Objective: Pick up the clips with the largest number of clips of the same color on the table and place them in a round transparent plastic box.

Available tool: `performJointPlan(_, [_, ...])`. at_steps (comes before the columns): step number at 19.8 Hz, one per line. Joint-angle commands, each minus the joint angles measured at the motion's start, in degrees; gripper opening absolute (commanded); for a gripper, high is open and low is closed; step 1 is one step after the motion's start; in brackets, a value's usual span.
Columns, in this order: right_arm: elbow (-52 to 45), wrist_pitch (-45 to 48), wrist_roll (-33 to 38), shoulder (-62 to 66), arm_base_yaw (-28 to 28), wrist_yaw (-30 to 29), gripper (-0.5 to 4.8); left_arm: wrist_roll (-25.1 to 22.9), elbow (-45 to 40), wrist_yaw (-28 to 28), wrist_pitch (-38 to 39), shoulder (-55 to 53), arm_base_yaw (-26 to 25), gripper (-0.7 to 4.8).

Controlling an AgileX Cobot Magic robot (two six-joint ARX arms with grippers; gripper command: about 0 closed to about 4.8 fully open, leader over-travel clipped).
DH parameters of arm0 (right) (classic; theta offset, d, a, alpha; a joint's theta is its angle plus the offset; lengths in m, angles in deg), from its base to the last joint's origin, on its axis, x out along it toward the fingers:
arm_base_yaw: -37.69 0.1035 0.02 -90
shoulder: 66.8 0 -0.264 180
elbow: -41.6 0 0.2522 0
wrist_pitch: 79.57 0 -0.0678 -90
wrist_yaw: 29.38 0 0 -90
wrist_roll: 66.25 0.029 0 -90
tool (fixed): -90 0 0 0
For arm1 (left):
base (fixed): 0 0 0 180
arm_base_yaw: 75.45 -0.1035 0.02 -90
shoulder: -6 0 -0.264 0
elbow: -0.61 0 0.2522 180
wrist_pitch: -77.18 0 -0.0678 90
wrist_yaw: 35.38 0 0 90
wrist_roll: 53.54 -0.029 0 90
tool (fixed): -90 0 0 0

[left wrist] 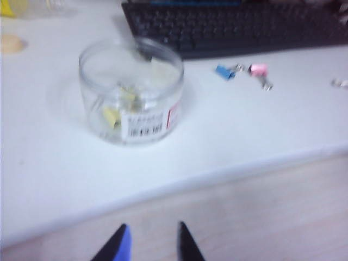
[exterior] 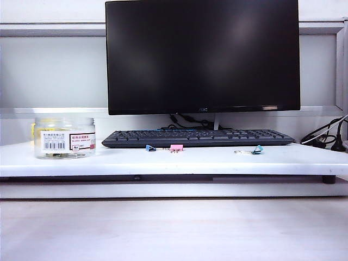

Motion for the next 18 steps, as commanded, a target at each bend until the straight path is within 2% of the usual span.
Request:
performJointPlan(1, [-1.8, 4.2, 0.3, -0.1, 0.0, 0.2, 1.71, -0.7, -2.5, -0.5, -0.8, 0.0, 0.0, 1.21])
performJointPlan(7, [-7.2, 10.4, 0.3, -0.1, 0.0, 0.3, 1.71, -0.6, -7.2, -3.0, -4.3, 0.4, 0.0, 1.21])
performJointPlan(10, [-8.9, 14.5, 0.4, -0.1, 0.0, 0.3, 1.71, -0.7, -7.5, -6.7, -5.9, 0.4, 0.0, 1.21])
performJointPlan(14, [-9.3, 15.4, 0.4, -0.1, 0.0, 2.0, 1.7, -0.7, -8.0, -12.9, -6.8, 0.4, 0.0, 1.2])
performJointPlan(16, [-9.4, 15.7, 0.4, -0.1, -0.1, 3.0, 1.49, -1.0, -8.3, -14.0, -6.8, 0.7, 0.0, 1.13])
performJointPlan(17, [-9.4, 15.9, 0.4, -0.1, -0.1, 3.0, 1.13, -1.1, -8.3, -13.6, -6.8, 1.2, 0.0, 0.78])
performJointPlan(18, [-9.4, 15.9, 0.4, -0.1, 0.0, 2.9, 1.02, -1.2, -8.3, -13.3, -6.8, 1.9, 0.0, 0.28])
